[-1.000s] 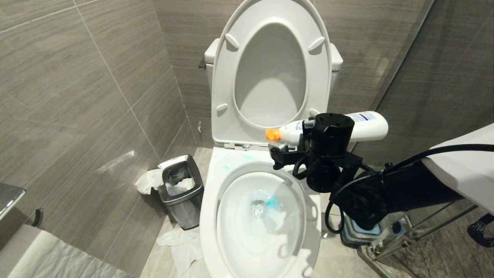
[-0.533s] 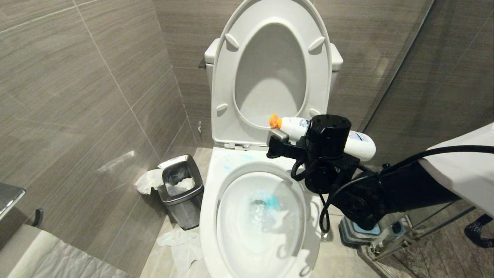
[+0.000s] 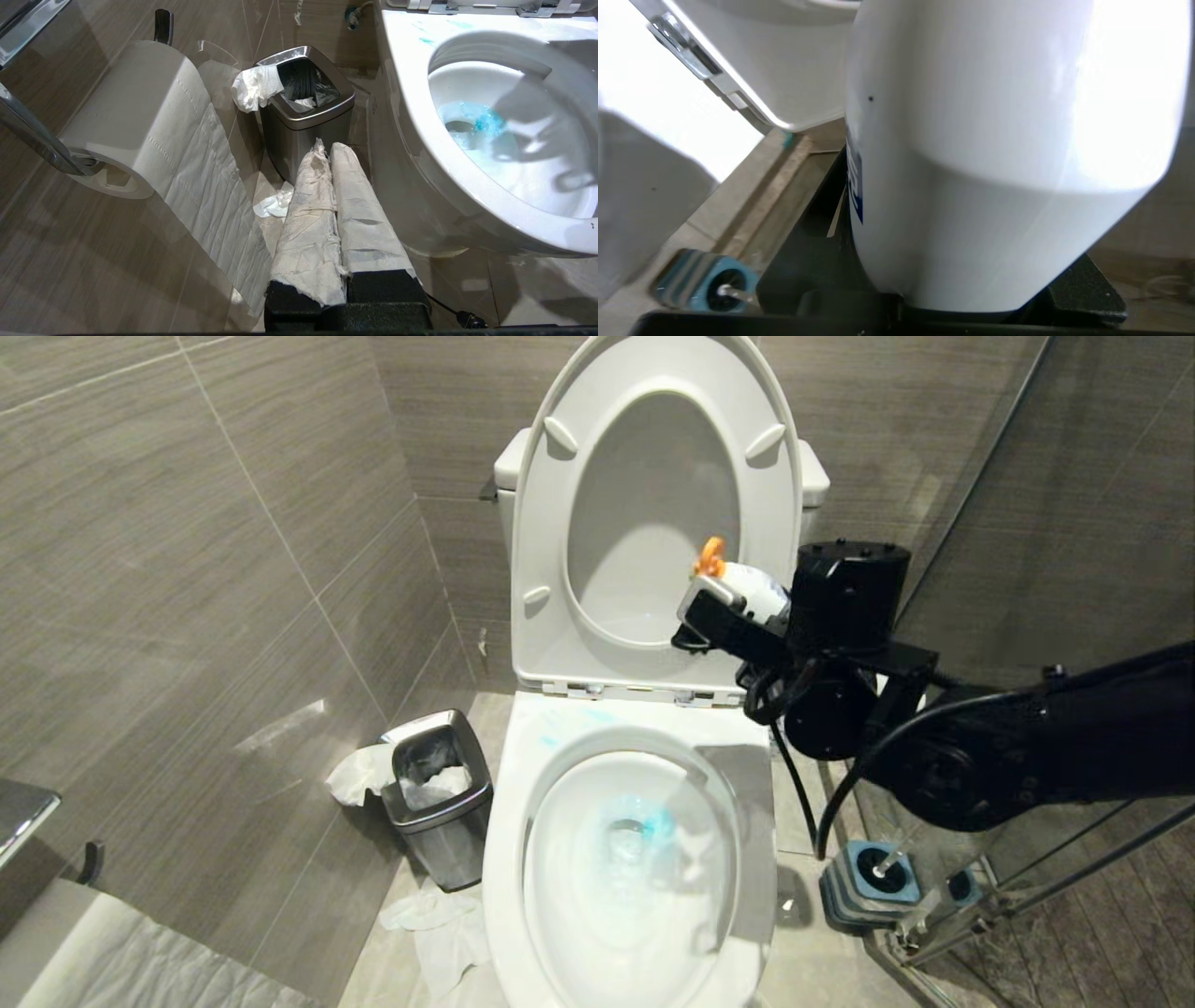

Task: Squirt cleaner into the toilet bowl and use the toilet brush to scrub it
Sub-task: Pour in the cleaning agent, then place the cleaning agent on the floor

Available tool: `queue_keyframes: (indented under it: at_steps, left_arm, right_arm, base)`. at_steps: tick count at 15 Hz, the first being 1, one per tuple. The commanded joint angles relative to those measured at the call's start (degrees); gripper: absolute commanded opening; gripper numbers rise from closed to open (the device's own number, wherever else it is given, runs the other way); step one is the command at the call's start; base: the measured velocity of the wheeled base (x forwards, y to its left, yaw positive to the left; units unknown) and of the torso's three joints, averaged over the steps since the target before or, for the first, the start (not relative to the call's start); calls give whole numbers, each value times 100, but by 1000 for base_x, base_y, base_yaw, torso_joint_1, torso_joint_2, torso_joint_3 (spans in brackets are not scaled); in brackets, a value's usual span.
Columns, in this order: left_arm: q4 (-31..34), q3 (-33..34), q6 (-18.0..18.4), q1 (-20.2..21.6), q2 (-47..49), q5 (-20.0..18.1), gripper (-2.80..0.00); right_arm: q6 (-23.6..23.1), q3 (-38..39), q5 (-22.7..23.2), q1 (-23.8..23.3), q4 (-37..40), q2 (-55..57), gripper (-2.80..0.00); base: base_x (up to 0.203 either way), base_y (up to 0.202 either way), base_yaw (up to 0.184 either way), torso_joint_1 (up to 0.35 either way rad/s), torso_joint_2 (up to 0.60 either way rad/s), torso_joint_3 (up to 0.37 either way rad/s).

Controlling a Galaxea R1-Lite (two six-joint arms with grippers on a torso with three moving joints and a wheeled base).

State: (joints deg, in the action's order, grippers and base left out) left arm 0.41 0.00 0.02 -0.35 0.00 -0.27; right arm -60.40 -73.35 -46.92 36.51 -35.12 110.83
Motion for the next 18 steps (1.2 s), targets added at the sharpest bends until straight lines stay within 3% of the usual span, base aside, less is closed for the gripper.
queue_keyframes:
  at_steps: [1,3,6,10,15,18]
  left_arm:
    - [2,9,-2,0,9,0,-280]
    - [2,9,-2,0,9,0,-280]
    - [2,9,-2,0,9,0,-280]
    - [2,9,-2,0,9,0,-280]
    - [2,9,-2,0,9,0,-280]
    - [2,9,-2,0,9,0,-280]
  right_arm:
    - [699,-414,139,-9,1469,-676,-280]
    - [1562,-872,344,-10,2572,-895,-280]
    - [3343,-1590,554,-52,3676,-935,-280]
    - [4817,-1684,1541,-724,3834,-1113,-280]
    - [5765,-1365,2535,-1692,3823,-1560,-280]
    - [5852,-891,2962,-2167,3673,-1761,-280]
  base:
    - [0,0,0,0,0,0]
    - [0,0,0,0,0,0]
    - [0,0,0,0,0,0]
    - [0,0,0,0,0,0]
    - [0,0,0,0,0,0]
    - [0,0,0,0,0,0]
